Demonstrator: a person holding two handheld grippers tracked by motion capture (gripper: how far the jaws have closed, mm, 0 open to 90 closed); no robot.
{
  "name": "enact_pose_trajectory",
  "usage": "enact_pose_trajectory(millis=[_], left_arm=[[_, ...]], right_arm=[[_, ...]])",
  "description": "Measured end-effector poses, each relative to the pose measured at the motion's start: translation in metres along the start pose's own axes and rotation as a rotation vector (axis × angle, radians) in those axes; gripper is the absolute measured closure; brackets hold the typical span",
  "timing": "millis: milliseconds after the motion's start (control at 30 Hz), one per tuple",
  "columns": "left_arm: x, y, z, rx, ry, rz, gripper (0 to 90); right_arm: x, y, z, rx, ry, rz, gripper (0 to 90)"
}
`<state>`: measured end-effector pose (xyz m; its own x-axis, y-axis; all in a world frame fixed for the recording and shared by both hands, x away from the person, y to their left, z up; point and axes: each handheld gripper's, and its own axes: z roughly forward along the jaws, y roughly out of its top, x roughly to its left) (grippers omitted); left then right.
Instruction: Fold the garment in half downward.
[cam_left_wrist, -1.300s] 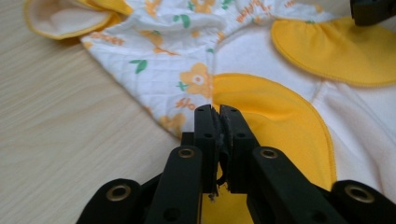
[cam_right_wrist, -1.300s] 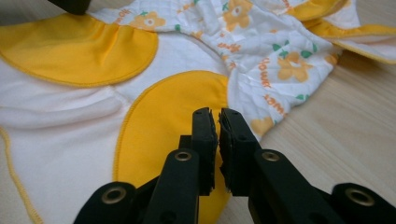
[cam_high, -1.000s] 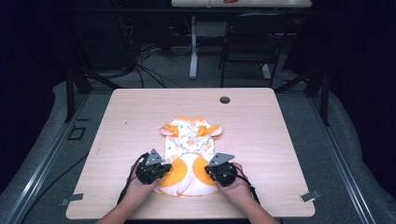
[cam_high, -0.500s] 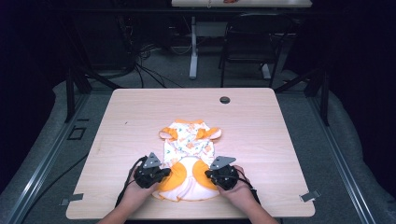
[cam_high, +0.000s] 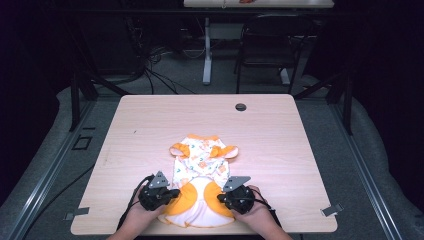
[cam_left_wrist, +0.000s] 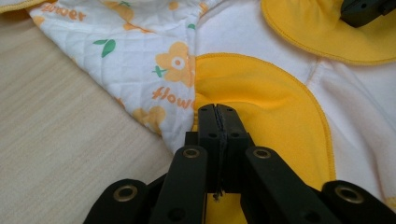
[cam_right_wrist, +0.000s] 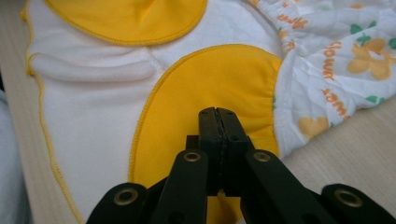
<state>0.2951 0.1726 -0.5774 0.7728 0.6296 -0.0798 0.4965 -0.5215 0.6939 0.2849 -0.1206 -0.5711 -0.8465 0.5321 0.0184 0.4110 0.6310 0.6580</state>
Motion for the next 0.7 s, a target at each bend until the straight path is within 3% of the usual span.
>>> enact_pose_trajectory(millis=[167, 267, 500, 700], left_arm=[[-0.0006, -0.0004, -0.0005, 0.001, -0.005, -0.005, 89.4], [-0.0006, -0.0001, -0.0010, 0.008, -0.009, -0.011, 89.4], [-0.0032, 0.0001, -0.0017, 0.016, 0.003, -0.004, 89.4], [-0.0054, -0.0003, -0.0023, 0.022, -0.012, -0.010, 89.2]], right_arm=[[0.0022, 0.0016, -0.0007, 0.019, 0.004, -0.022, 89.5], [0.0001, 0.0010, 0.0002, 0.007, 0.024, -0.008, 89.5], [0.0006, 0.0012, -0.0011, 0.019, 0.012, -0.024, 89.5], [-0.0009, 0.0003, -0.0015, 0.015, 0.028, -0.016, 89.5]])
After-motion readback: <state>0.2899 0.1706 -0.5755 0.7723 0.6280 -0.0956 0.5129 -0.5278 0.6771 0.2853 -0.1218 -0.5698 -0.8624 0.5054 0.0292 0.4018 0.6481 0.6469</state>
